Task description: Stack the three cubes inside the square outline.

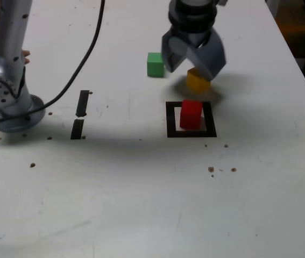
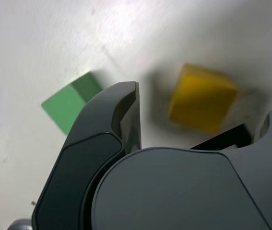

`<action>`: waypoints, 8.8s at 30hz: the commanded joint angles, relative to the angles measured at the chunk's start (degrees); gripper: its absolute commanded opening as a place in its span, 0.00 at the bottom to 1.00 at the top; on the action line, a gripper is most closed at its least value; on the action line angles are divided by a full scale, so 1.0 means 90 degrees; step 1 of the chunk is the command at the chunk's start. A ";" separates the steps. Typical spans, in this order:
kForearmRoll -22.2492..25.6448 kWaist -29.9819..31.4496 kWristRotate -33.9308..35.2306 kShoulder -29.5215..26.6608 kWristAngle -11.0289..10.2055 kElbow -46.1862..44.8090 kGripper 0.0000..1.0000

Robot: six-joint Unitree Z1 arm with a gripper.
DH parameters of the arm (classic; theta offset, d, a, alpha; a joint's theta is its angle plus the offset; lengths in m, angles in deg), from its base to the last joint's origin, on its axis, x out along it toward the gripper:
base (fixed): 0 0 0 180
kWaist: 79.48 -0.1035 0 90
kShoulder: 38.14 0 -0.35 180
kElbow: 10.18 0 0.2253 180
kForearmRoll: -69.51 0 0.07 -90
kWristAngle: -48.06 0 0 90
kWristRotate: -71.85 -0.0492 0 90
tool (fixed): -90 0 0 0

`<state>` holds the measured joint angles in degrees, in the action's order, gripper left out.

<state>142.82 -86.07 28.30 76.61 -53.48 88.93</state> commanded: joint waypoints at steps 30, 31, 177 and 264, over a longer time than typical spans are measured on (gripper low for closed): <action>-0.1053 0.0078 0.0276 0.0250 0.0437 -0.0479 0.24; -0.1051 0.0105 0.0340 0.0218 0.0421 -0.0483 0.24; -0.0232 -0.1622 0.2693 -0.0266 0.0597 -0.1057 0.21; 0.2338 0.1896 0.5818 -0.1017 0.0378 0.1192 1.00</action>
<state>163.66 -69.22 80.86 68.78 -50.31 99.44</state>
